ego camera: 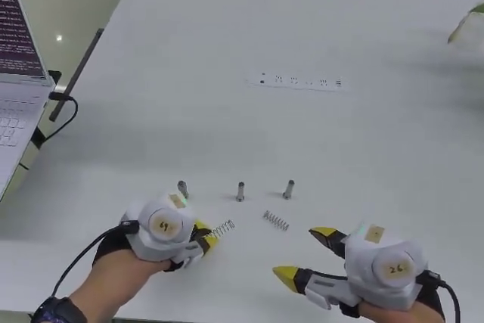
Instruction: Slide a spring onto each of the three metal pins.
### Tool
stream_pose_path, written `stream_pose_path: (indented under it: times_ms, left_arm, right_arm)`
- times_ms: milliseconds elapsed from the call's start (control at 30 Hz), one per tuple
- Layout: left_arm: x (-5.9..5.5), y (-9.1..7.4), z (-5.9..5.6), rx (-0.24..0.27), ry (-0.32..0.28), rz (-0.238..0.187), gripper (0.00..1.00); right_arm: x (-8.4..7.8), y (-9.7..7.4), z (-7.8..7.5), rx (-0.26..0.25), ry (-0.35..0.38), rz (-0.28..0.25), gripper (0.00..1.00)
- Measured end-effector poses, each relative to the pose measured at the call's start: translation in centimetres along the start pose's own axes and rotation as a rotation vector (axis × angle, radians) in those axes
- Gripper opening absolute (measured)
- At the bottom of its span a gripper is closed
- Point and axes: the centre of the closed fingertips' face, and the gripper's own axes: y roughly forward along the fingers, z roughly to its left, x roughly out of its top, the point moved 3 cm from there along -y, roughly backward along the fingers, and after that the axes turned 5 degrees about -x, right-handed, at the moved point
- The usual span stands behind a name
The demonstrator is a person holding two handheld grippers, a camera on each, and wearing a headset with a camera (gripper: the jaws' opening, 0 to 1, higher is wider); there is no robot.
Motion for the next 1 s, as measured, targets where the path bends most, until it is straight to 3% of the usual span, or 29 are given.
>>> stream_pose_path:
  times_ms: [167, 500, 1000]
  left_arm:
    - [0.2, -0.6, -0.4, -0.010, 0.009, -0.013, 0.03]
    - [0.0, -2.1, -0.1, -0.017, 0.035, -0.014, 0.03]
    - [0.1, -3.8, -0.8, -0.035, 0.079, -0.018, 0.03]
  right_arm:
    - [0.4, 0.2, 0.3, 0.008, -0.011, 0.003, 0.54]
    - [0.7, 0.4, 0.9, 0.021, -0.016, 0.000, 0.52]
    - [1.1, 1.9, 2.7, 0.108, -0.056, 0.017, 0.47]
